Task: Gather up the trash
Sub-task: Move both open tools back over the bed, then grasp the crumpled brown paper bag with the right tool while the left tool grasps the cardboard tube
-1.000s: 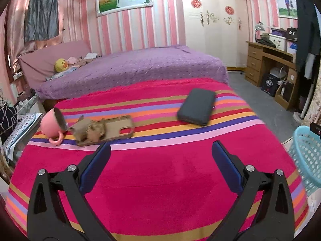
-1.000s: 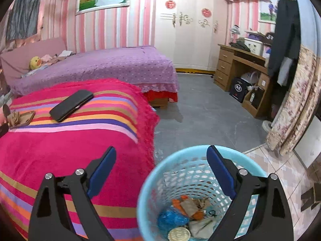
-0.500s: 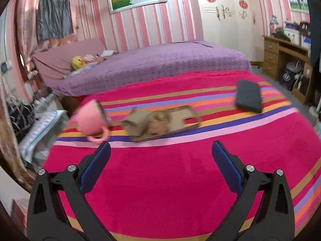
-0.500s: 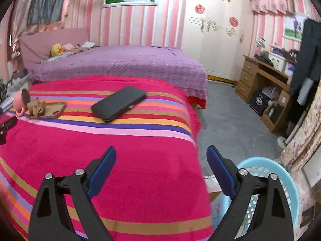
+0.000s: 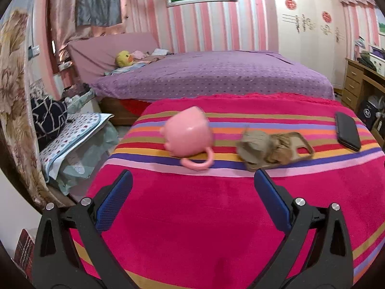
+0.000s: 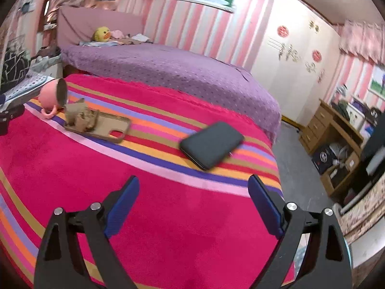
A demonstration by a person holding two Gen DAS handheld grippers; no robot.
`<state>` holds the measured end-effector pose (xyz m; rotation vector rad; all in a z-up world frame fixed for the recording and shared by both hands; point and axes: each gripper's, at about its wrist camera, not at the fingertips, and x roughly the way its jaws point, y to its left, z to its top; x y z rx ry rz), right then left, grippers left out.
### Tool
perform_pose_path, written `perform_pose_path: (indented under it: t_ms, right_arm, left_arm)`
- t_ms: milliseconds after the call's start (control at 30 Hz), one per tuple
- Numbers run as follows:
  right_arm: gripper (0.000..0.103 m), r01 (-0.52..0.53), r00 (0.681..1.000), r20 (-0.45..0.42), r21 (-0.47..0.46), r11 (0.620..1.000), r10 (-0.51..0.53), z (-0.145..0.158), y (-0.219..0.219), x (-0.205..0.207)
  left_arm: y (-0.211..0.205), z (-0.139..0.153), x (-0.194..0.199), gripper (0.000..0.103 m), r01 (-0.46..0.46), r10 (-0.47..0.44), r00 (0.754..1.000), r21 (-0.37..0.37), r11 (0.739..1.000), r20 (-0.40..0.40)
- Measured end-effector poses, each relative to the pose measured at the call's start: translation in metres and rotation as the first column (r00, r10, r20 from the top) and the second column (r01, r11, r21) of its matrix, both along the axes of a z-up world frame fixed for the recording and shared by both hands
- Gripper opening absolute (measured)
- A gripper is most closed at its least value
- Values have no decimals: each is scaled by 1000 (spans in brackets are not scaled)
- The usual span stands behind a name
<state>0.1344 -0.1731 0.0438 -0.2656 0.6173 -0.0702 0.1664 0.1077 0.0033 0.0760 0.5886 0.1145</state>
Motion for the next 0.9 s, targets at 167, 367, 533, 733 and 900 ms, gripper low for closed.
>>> perform_pose_path:
  t_ms: [167,367,533,733,900]
  right_arm:
    - [90,-59,998,-19,13,998,60,2,32,18]
    - [90,-142,989,-36,27,989,143,-3,69,39]
    - [90,-191,980,-52,43,981,193,-8,93,56]
    - [89,-241,967,-69,64,968,245,-16,116,83]
    - [88,-277,954,-87,98,956,286,-29,135,106]
  left_arm:
    - [20,-2,4,97,-55,55,998,32,998,2]
    - [38,-8,11,97,-90,91,996,38,995,-13]
    - [48,-11,22,97,-120,121,992,33,992,-28]
    - [50,-12,33,97,-131,131,990,4,991,-43]
    - [47,-10,40,97,-130,130,991,-5,991,-45]
